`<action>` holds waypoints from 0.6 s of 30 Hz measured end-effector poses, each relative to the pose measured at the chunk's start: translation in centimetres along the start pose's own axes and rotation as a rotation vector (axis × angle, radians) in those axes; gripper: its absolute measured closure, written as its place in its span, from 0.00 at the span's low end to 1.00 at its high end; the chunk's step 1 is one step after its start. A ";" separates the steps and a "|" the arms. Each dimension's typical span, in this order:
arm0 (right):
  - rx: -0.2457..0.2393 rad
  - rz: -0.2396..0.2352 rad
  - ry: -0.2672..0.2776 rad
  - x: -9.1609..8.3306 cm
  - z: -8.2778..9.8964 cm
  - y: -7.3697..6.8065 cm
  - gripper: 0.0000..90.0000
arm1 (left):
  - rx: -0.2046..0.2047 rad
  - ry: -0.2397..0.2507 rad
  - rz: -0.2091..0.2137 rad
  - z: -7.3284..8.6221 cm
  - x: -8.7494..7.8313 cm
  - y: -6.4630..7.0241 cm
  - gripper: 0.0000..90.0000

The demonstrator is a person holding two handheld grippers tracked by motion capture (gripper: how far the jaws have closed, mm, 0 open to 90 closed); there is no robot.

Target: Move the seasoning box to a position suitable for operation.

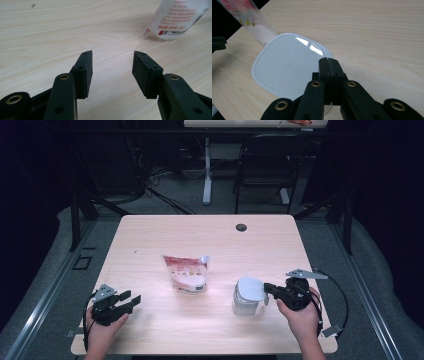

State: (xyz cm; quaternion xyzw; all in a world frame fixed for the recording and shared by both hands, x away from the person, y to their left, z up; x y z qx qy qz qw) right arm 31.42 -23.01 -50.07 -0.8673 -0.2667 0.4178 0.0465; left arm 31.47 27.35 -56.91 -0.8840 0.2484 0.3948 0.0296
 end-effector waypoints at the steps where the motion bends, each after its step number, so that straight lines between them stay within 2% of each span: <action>1: -0.001 0.001 -0.001 0.0 0.0 0.0 1.00 | 0.000 0.000 0.000 0.0 0.0 0.0 0.57; 10: 0.002 -0.001 0.005 0.0 0.0 0.0 1.00 | 0.000 0.000 0.000 0.0 0.0 0.0 0.57; 18: 0.017 -0.022 0.006 0.0 0.1 0.2 1.00 | 0.001 0.000 -0.001 0.0 0.0 0.0 0.57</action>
Point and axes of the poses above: each handheld gripper's, and its own axes: x roughly forward along the jaws, z roughly out of its underside, y roughly to its right, the point moved 3 cm from there along x, roughly forward along the jaws, and after that the axes turned 10 degrees about -y, right-handed, at the moved point
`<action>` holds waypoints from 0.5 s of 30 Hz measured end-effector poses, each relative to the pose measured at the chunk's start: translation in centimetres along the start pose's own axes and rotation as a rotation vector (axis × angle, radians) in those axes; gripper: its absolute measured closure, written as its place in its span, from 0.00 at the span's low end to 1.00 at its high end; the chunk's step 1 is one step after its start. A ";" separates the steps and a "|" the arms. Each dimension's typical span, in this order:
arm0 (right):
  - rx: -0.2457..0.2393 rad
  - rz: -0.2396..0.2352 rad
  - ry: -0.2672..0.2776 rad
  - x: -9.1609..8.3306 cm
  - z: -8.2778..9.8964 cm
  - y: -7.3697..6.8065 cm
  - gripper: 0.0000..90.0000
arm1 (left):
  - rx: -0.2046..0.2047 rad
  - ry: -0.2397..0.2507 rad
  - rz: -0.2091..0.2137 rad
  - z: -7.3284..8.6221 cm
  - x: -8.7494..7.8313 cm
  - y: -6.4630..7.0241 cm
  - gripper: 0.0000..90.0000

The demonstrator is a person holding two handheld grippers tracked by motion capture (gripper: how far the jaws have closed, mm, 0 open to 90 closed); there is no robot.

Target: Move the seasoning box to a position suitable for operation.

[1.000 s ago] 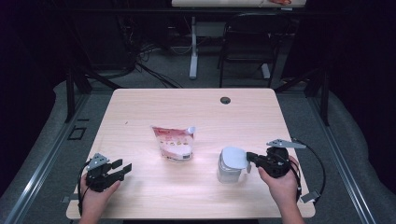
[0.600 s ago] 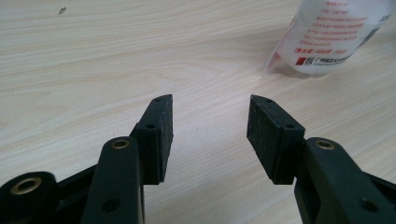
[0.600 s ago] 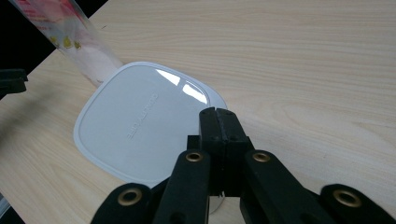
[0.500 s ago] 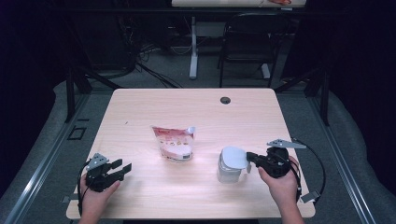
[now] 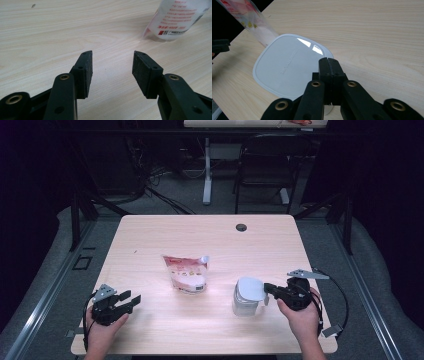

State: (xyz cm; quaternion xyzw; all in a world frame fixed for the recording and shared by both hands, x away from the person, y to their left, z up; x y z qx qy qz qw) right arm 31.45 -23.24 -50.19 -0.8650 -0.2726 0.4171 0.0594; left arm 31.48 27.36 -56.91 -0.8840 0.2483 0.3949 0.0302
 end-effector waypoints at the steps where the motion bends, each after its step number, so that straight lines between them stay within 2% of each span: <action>1: 0.001 0.000 0.000 0.0 0.0 0.0 1.00 | 0.000 0.000 0.000 0.0 0.0 0.0 0.57; 15: 0.013 -0.009 0.004 0.0 0.1 0.1 1.00 | 0.002 -0.001 0.000 0.0 0.0 0.0 0.57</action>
Point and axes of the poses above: each handheld gripper's, and its own axes: x roughly forward along the jaws, z roughly out of its underside, y roughly to its right, the point moved 3 cm from there along x, roughly forward along the jaws, and after that the axes turned 10 degrees about -y, right-handed, at the moved point
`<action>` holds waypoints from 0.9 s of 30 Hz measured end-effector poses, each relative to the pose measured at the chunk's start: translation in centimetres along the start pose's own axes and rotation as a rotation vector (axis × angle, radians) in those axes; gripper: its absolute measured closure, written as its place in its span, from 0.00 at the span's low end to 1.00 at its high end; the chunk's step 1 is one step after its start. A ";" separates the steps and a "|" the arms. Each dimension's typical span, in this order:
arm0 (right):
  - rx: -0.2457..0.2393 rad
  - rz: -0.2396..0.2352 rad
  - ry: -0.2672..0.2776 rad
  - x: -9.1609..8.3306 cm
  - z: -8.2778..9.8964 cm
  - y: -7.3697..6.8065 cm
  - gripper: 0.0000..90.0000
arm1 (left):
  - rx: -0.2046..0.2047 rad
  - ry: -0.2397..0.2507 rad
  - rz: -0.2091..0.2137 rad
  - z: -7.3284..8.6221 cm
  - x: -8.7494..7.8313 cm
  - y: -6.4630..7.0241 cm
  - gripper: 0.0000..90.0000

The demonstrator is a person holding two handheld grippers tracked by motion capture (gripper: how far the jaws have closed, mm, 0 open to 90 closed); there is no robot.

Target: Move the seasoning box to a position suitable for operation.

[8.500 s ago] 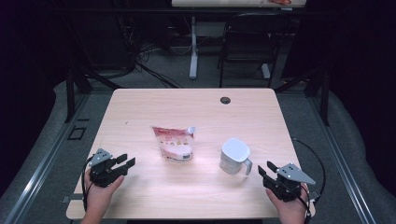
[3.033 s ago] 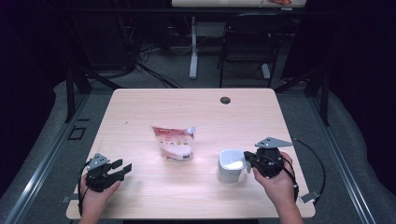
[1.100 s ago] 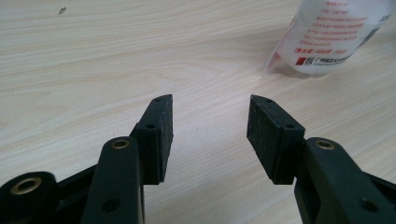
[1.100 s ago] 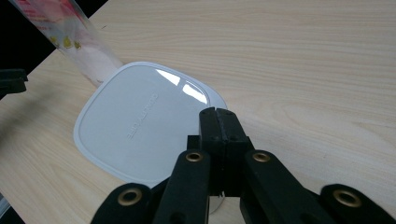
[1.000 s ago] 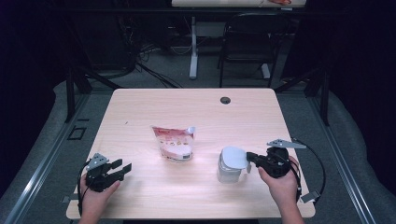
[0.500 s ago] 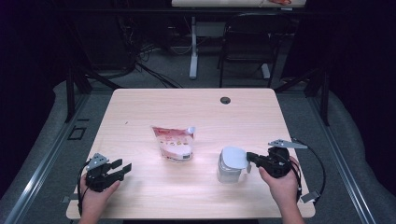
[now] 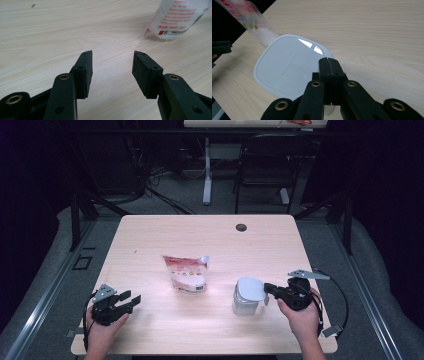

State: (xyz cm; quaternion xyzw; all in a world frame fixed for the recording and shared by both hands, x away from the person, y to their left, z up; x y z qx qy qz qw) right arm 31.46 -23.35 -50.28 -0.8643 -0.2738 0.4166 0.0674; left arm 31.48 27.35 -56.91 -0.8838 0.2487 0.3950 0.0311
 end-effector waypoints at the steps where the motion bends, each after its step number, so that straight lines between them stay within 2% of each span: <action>1: 0.001 -0.001 0.000 0.0 0.0 0.0 1.00 | 0.000 0.000 0.000 0.0 0.0 0.0 0.57; 27: 0.014 -0.020 0.010 0.0 0.1 0.2 1.00 | 0.002 -0.002 0.001 0.0 0.0 0.0 0.57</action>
Point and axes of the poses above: each handheld gripper's, and its own axes: x roughly forward along the jaws, z roughly out of its underside, y roughly to its right, the point moved 3 cm from there along x, roughly forward along the jaws, and after that the axes turned 10 degrees about -y, right-handed, at the moved point
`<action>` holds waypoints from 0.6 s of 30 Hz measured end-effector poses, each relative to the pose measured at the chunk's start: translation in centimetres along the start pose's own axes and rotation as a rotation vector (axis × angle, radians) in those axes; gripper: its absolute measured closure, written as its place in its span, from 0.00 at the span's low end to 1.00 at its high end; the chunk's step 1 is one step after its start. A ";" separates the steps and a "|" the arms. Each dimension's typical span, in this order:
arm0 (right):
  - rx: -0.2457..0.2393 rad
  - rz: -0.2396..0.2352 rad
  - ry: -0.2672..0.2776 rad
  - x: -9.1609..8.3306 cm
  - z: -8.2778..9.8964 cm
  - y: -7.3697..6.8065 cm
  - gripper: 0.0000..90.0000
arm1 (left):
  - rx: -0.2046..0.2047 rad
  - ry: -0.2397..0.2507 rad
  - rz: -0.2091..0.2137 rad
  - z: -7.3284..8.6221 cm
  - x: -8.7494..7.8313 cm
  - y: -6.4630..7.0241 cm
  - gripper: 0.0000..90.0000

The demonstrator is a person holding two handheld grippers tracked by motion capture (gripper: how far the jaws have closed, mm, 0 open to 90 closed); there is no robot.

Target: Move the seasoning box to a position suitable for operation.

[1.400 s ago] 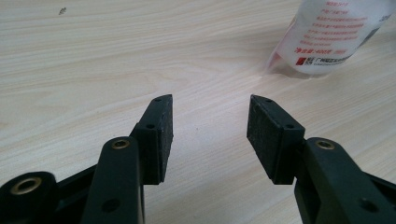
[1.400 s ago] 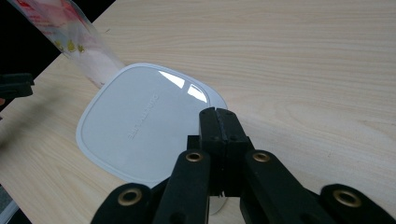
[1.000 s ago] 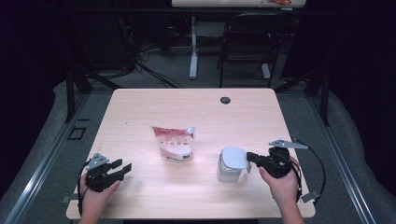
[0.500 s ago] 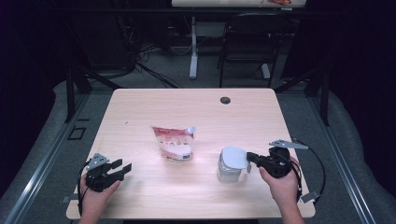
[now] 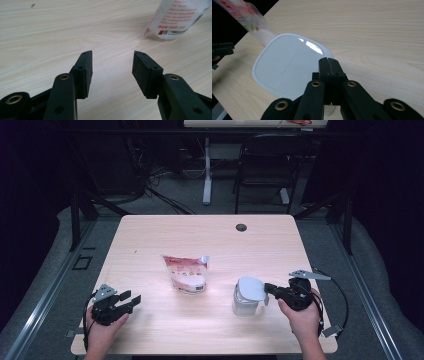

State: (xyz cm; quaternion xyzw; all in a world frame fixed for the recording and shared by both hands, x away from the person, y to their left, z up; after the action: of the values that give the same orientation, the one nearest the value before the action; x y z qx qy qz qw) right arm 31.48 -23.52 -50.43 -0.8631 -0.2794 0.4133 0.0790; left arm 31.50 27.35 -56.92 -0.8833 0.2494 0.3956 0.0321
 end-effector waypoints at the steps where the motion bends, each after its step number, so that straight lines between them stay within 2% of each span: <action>1: 0.000 0.001 0.000 0.0 0.0 0.0 1.00 | 0.000 0.000 0.000 0.0 0.0 0.0 0.57; 18: 0.016 -0.001 -0.005 0.0 0.2 0.4 1.00 | -0.001 0.001 -0.001 0.0 0.0 0.0 0.57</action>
State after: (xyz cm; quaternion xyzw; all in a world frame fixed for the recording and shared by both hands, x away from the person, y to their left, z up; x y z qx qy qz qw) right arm 31.51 -23.86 -50.67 -0.8612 -0.2765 0.4178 0.0854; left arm 31.50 27.35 -56.92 -0.8836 0.2490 0.3953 0.0317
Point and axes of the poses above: each handheld gripper's, and its own axes: x roughly forward along the jaws, z roughly out of its underside, y roughly to its right, the point moved 3 cm from there along x, roughly forward along the jaws, and after that the axes turned 10 degrees about -y, right-handed, at the moved point
